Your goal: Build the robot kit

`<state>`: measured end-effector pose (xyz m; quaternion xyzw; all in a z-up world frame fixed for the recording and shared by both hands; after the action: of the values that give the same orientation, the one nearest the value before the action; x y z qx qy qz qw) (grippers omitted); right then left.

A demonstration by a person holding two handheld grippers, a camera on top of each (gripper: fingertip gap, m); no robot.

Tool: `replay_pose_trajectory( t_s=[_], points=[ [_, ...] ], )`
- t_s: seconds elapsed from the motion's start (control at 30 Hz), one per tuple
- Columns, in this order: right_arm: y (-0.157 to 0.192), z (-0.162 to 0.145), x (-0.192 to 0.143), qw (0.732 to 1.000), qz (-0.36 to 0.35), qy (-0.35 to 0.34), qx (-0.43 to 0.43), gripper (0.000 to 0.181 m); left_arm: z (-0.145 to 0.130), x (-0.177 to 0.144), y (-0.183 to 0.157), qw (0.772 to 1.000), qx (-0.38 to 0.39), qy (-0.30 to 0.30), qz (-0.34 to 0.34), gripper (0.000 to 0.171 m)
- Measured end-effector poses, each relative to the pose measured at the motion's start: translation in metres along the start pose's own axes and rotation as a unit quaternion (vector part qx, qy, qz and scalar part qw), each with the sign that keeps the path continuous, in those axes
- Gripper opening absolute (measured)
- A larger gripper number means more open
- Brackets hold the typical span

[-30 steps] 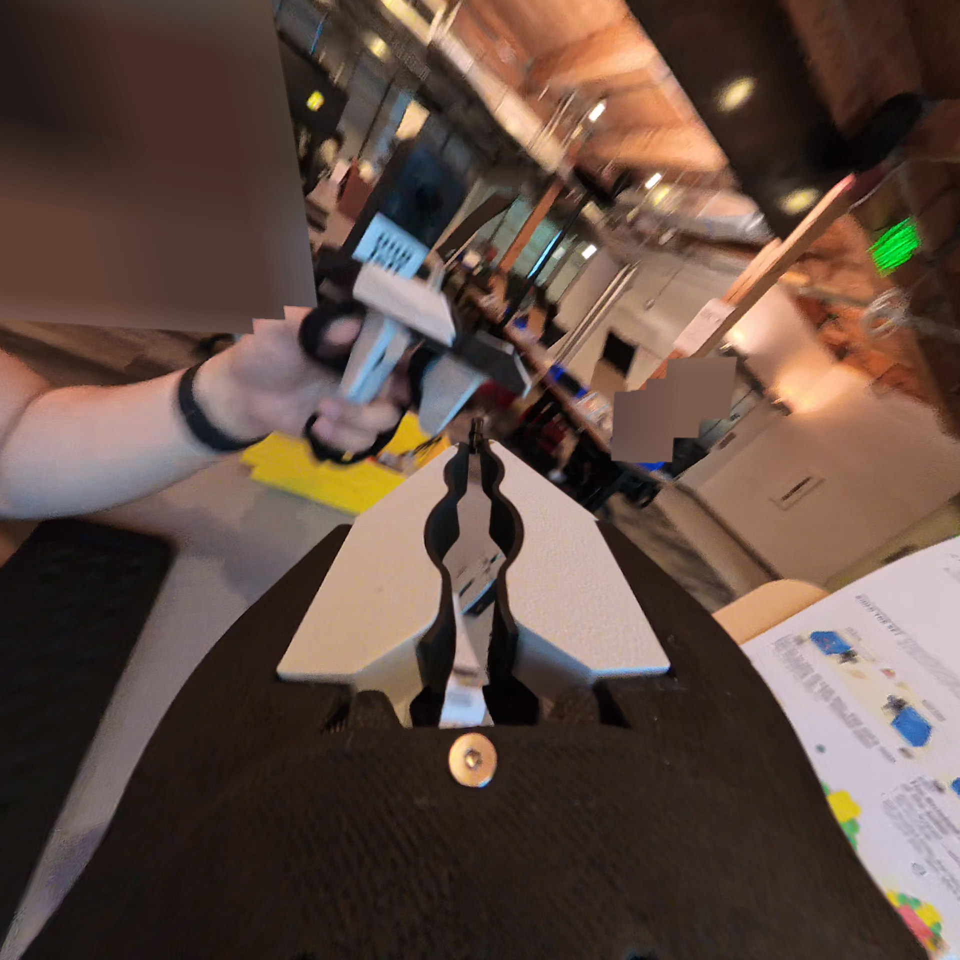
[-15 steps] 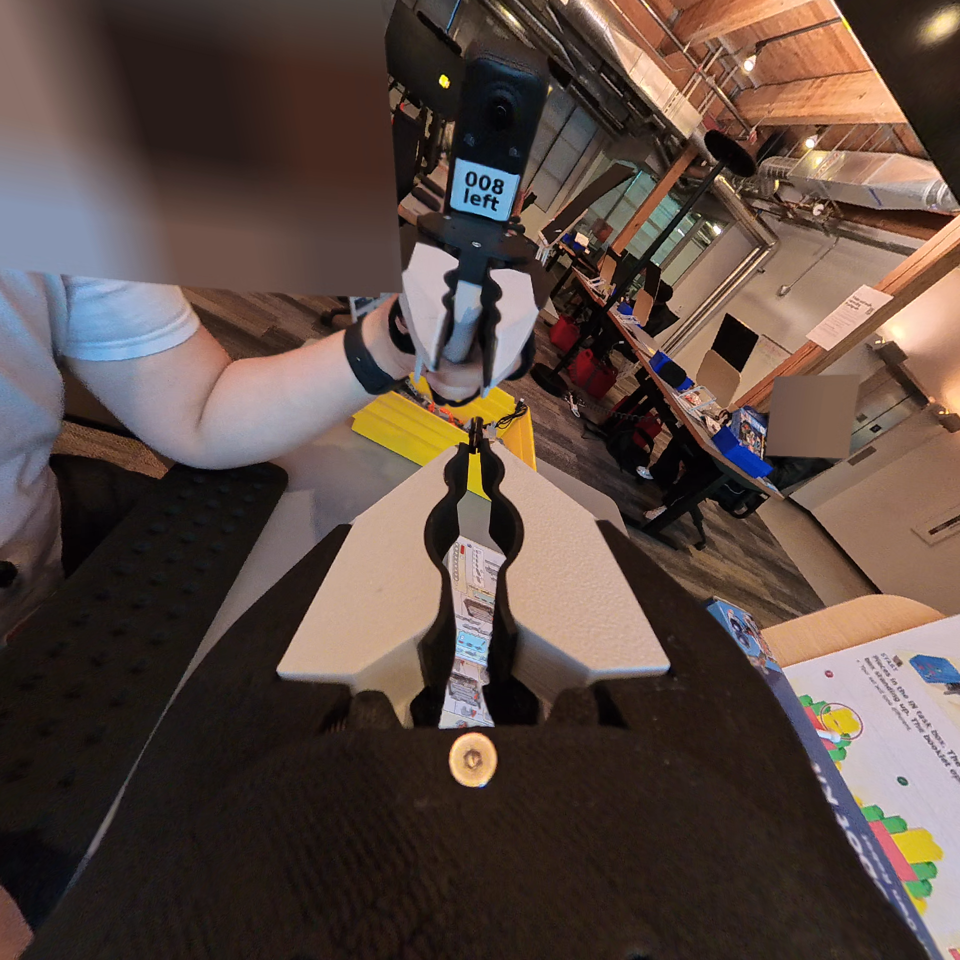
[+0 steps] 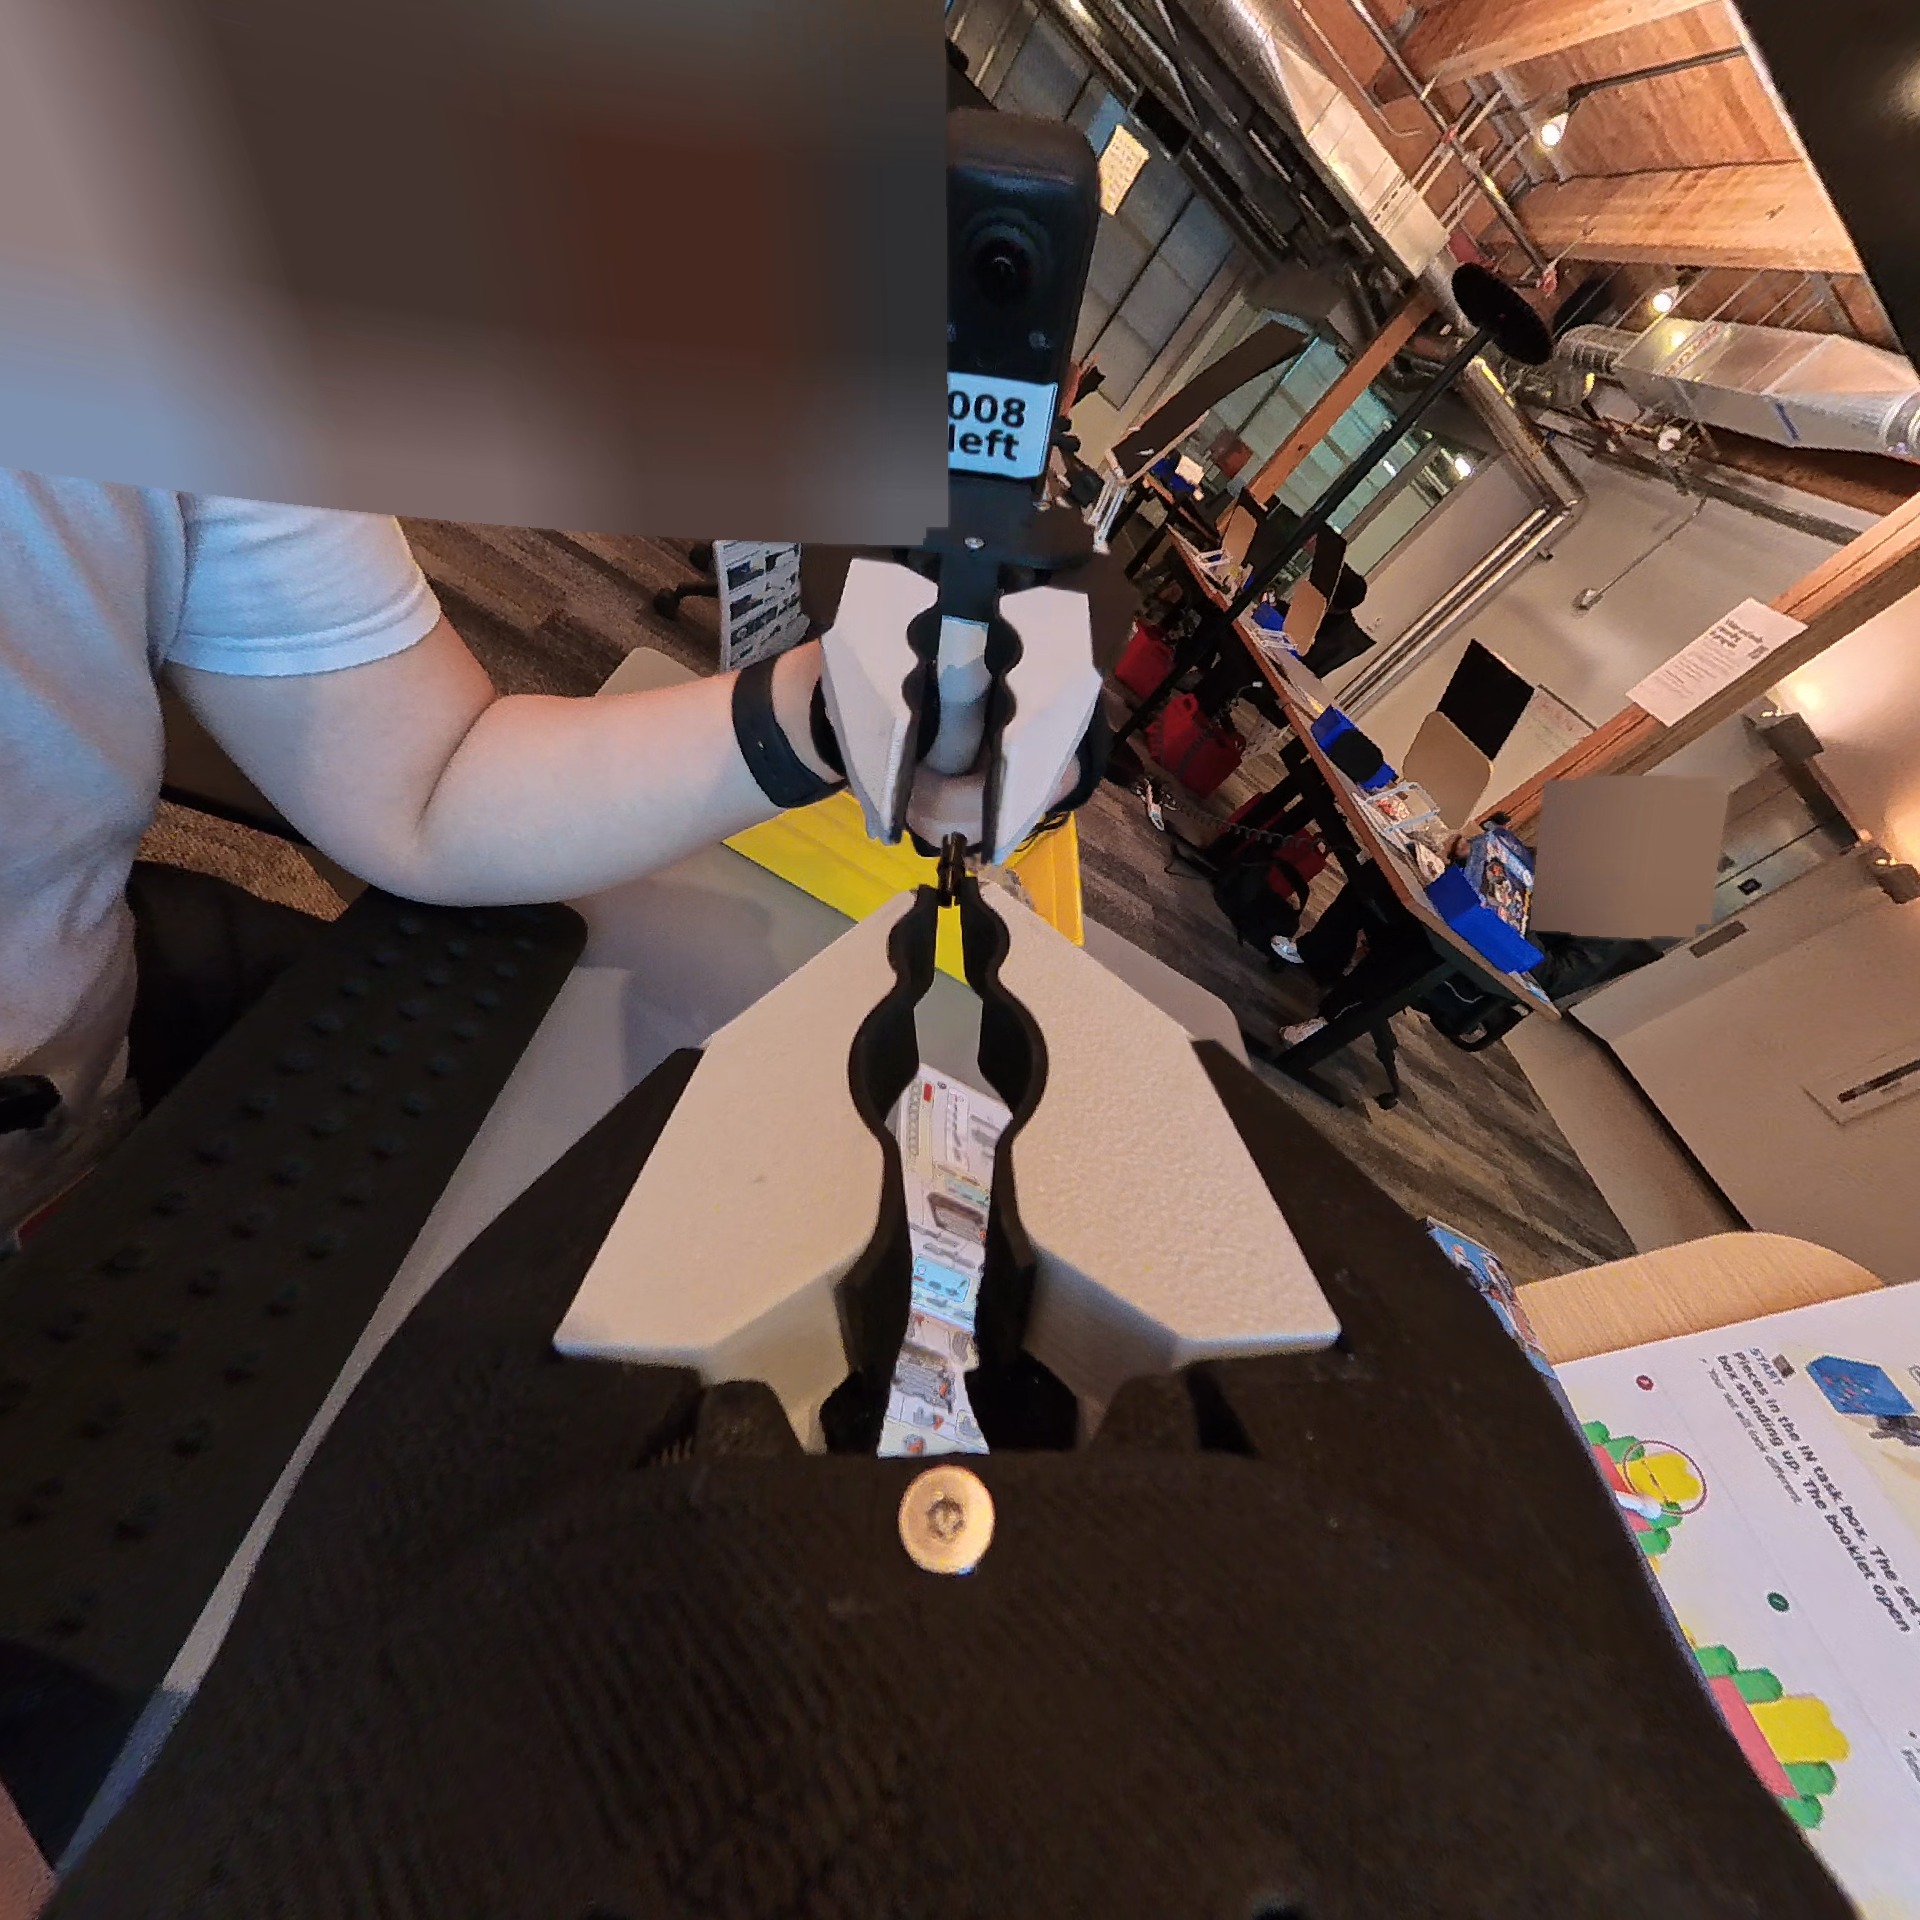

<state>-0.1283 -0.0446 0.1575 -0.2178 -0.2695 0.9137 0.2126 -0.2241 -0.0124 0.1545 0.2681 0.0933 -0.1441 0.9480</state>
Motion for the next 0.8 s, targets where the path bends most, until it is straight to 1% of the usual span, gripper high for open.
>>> replay_pose_trajectory(
  t_s=[0.27,0.43,0.53,0.67,0.8],
  points=[
    [0.003,-0.001,0.004,1.000,0.004,0.010,-0.014,0.004,-0.002,0.000,-0.002,1.000,0.008,0.008,-0.001,0.006],
    [0.003,0.000,0.007,0.998,-0.034,0.027,-0.054,0.004,0.001,-0.002,-0.001,1.000,-0.019,-0.002,-0.013,0.007],
    [0.004,0.006,0.006,0.993,-0.064,0.032,-0.089,0.004,0.006,-0.007,0.000,0.998,-0.045,-0.021,-0.028,0.011],
    [0.005,0.013,0.006,0.986,-0.101,0.045,-0.122,0.004,0.009,-0.010,0.003,0.997,-0.069,-0.029,-0.028,0.010],
    [0.007,0.017,0.007,0.982,-0.117,0.050,-0.142,0.004,0.008,-0.008,0.004,0.996,-0.073,-0.028,-0.029,0.008]
  ],
)
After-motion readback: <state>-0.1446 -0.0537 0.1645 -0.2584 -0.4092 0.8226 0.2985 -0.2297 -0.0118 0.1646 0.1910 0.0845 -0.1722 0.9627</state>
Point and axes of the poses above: each gripper's, where its closed fingertips meet, x out along the fingers, z out of its top, y = z × x across the jaws, the point moved 5 cm from there along -x, back along the fingers, and after that the axes turned 11 degrees about y, right-handed, at the moved point
